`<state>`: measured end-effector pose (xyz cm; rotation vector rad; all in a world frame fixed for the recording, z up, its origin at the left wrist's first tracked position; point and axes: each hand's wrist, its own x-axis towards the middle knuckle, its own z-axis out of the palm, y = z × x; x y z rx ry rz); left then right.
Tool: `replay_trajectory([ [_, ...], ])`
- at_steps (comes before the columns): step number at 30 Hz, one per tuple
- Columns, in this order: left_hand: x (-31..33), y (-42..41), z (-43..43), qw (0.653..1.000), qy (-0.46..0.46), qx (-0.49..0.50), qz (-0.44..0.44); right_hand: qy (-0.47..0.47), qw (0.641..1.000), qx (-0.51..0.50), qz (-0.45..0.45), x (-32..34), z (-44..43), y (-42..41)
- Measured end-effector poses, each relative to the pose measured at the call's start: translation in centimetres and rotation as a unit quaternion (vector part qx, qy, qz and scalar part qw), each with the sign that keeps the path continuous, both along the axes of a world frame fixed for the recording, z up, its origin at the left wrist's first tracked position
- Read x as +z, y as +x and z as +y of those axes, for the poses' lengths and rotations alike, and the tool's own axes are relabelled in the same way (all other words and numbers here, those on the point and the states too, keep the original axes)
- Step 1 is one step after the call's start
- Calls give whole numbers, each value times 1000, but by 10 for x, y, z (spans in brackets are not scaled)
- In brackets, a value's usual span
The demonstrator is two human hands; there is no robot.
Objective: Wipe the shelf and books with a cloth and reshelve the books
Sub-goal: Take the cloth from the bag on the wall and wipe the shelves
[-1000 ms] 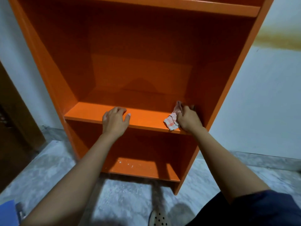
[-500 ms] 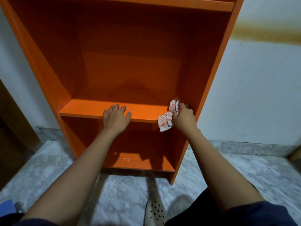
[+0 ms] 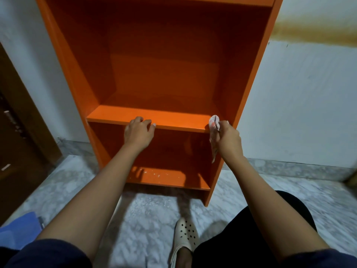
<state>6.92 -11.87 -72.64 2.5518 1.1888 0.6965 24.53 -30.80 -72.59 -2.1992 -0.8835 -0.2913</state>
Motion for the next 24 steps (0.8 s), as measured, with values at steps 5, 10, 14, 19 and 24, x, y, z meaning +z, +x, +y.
replay_trajectory([
  [5, -11, -25, -5, 997, -13, 12, -79, 80, 995, 48, 26, -29, -1, -29],
  [10, -52, -66, 12, 988, -38, 68, -137, 94, 981, 42, 166, -105, 22, -48],
  [14, -88, -92, 42, 967, -101, 161, -170, 54, 967, -70, 238, -175, 43, -30],
  [19, -126, -95, 83, 934, -151, 200, -253, -56, 965, -135, 218, -250, 64, -2],
  [24, -155, -85, 118, 926, -120, 149, -326, -186, 972, -78, 118, -303, 94, 7],
])
